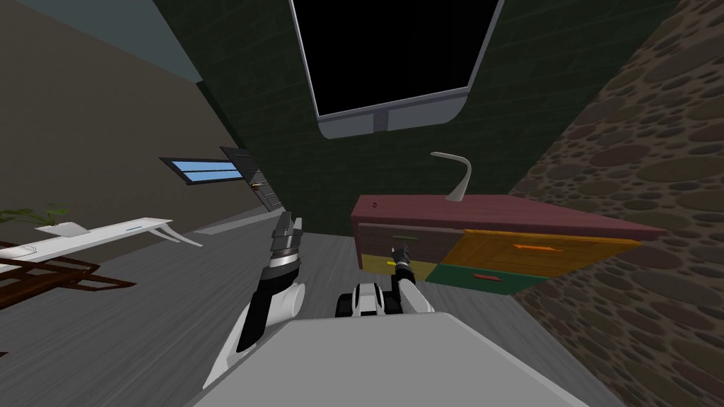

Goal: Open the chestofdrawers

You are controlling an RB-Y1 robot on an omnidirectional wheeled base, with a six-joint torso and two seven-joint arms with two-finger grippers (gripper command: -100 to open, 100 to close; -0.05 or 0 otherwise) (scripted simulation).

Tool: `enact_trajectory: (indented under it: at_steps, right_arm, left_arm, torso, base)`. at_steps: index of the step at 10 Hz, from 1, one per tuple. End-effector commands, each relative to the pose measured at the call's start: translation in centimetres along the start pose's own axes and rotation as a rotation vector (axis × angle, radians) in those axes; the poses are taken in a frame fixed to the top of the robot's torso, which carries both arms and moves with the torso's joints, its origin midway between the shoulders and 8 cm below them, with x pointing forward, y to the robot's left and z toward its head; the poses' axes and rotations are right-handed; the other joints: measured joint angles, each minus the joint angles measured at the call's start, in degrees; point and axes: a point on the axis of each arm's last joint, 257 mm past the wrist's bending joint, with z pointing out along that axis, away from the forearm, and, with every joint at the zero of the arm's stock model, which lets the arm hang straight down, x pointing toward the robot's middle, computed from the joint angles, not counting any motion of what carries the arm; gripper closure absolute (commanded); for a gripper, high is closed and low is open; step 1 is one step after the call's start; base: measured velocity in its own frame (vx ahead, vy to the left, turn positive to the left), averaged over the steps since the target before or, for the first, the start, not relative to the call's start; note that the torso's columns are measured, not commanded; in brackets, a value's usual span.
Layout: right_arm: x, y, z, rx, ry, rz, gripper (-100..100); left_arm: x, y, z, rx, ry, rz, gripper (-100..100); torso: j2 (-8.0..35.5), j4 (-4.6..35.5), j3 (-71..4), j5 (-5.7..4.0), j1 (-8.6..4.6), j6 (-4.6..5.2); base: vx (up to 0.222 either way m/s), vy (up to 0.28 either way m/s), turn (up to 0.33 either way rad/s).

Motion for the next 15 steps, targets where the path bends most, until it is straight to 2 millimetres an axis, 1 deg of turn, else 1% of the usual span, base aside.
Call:
enact_trajectory:
  at_steps: [1,2,3,4,5,6,7,9,10,12,15]
  right_arm:
    - [0.0,-0.3,-0.1,0.036,-0.015,-0.102,-100]
    - [0.3,-0.4,-0.2,0.057,-0.016,-0.163,-100]
    - [0.0,-0.5,-0.2,0.063,-0.027,-0.177,-100]
    - [0.2,-0.6,-0.3,0.085,-0.032,-0.237,-100]
    - [-0.1,-0.6,-0.3,0.088,-0.040,-0.247,-100]
    - [-0.1,-0.8,-0.4,0.111,-0.050,-0.306,-100]
    - [-0.2,-0.8,-0.4,0.113,-0.054,-0.311,-100]
    - [-0.4,-1.1,-0.7,0.154,-0.079,-0.415,-100]
    - [-0.5,-1.1,-0.7,0.156,-0.084,-0.420,-100]
    - [-0.9,-1.4,-1.0,0.191,-0.111,-0.503,-100]
    - [-1.3,-1.6,-1.2,0.225,-0.141,-0.580,-100]
  left_arm:
    - [0.0,0.0,0.0,0.000,0.000,0.000,0]
    - [0.0,0.0,0.0,0.000,0.000,0.000,0]
    - [0.0,0.0,0.0,0.000,0.000,0.000,0]
    - [0.0,0.0,0.0,0.000,0.000,0.000,0]
    - [0.0,0.0,0.0,0.000,0.000,0.000,0]
    - [0.0,0.0,0.0,0.000,0.000,0.000,0]
    - [0.0,0.0,0.0,0.000,0.000,0.000,0]
    - [0.0,0.0,0.0,0.000,0.000,0.000,0]
    - [0.0,0.0,0.0,0.000,0.000,0.000,0]
    - [0.0,0.0,0.0,0.000,0.000,0.000,0]
    - [0.0,0.0,0.0,0.000,0.000,0.000,0]
  torso:
    - [0.0,0.0,0.0,0.00,0.00,-0.01]
    - [0.0,0.0,0.0,0.00,0.00,0.00]
    - [0.0,0.0,0.0,0.00,0.00,-0.01]
    - [0.0,0.0,0.0,0.00,0.00,0.00]
    - [0.0,0.0,0.0,0.00,0.00,-0.01]
    - [0.0,0.0,0.0,0.00,0.00,0.00]
    - [0.0,0.0,0.0,-0.01,-0.01,-0.01]
    - [0.0,0.0,0.0,0.00,0.00,-0.01]
    - [0.0,0.0,0.0,0.00,0.00,-0.01]
    - [0.0,0.0,0.0,0.00,0.00,-0.01]
    - [0.0,0.0,0.0,0.00,0.00,0.00]
  base:
    - [0.008,-0.001,0.043]
    - [0.008,-0.001,0.074]
    - [0.007,-0.001,0.034]
    - [0.009,0.000,0.056]
    - [0.008,-0.001,0.034]
    - [0.008,-0.002,0.058]
    - [0.007,-0.002,0.034]
    - [0.009,-0.001,0.068]
    - [0.007,-0.002,0.026]
    - [0.008,-0.001,0.048]
    - [0.007,-0.002,0.038]
